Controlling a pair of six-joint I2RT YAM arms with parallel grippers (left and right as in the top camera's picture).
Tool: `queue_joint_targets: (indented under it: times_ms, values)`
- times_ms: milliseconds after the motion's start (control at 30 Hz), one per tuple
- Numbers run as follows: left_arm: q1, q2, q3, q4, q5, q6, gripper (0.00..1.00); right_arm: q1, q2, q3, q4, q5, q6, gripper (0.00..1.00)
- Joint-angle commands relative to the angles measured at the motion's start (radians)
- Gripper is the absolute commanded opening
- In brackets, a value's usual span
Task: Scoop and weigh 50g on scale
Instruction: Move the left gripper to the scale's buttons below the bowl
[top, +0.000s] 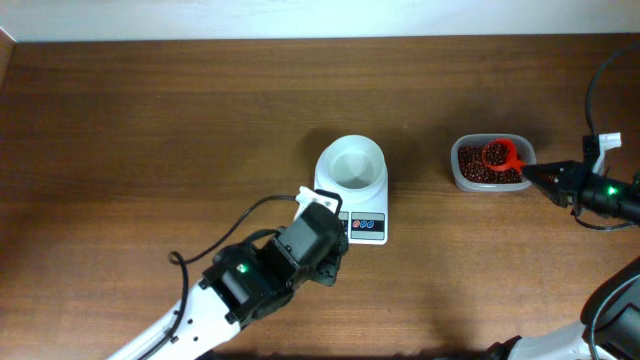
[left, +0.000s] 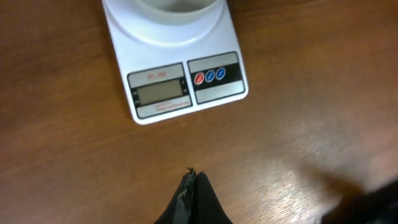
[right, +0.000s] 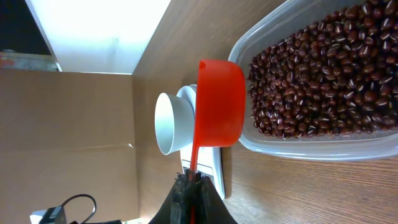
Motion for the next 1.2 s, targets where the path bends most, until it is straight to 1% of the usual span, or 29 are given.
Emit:
queue_joint_targets:
  times_ms: [0, 67, 367, 433, 467, 500, 533, 633, 733, 800, 867, 933, 1067, 1167]
  values:
    - [-0.018, 0.000, -0.064, 0.015, -0.069, -0.171, 0.00, -0.004, 0.005, 0.000, -0.001, -0.013, -0.019, 0.04]
    - [-0.018, 0.000, -0.106, 0.016, -0.108, -0.270, 0.00, -0.004, 0.005, -0.001, -0.001, -0.013, -0.019, 0.04]
    - [-0.019, 0.037, -0.150, 0.080, -0.093, -0.273, 0.00, -0.004, 0.005, -0.001, -0.001, -0.012, -0.019, 0.04]
    - [-0.019, 0.062, -0.150, 0.096, -0.060, -0.271, 0.00, -0.004, 0.005, -0.001, -0.001, -0.012, -0.019, 0.04]
    - [-0.019, 0.076, -0.150, 0.107, -0.035, -0.257, 0.00, -0.004, 0.005, -0.001, -0.001, -0.012, -0.019, 0.04]
    - [-0.019, 0.100, -0.150, 0.130, 0.000, -0.203, 0.00, -0.004, 0.005, -0.001, -0.001, -0.012, -0.019, 0.04]
    - [-0.020, 0.115, -0.150, 0.142, 0.008, -0.182, 0.00, -0.004, 0.005, -0.001, -0.001, -0.012, -0.019, 0.04]
    - [-0.045, 0.180, -0.150, 0.193, 0.000, -0.144, 0.00, -0.004, 0.005, -0.001, -0.001, -0.009, -0.019, 0.04]
    - [-0.062, 0.219, -0.150, 0.222, -0.003, -0.141, 0.00, -0.004, 0.005, -0.001, -0.001, -0.009, -0.019, 0.04]
    - [-0.062, 0.219, -0.150, 0.223, -0.024, -0.141, 0.00, -0.004, 0.005, -0.001, -0.001, -0.009, -0.019, 0.04]
    - [-0.062, 0.219, -0.150, 0.223, -0.079, -0.134, 0.00, -0.003, 0.005, -0.001, -0.001, -0.008, -0.019, 0.04]
    - [-0.062, 0.219, -0.150, 0.239, -0.132, -0.079, 0.00, -0.003, 0.005, -0.001, -0.001, -0.005, -0.019, 0.04]
    - [-0.062, 0.253, -0.150, 0.343, -0.157, -0.010, 0.00, -0.003, 0.005, -0.001, -0.001, -0.002, -0.019, 0.04]
    - [-0.062, 0.316, -0.150, 0.438, -0.157, 0.075, 0.00, -0.003, 0.005, -0.001, 0.002, 0.007, -0.019, 0.04]
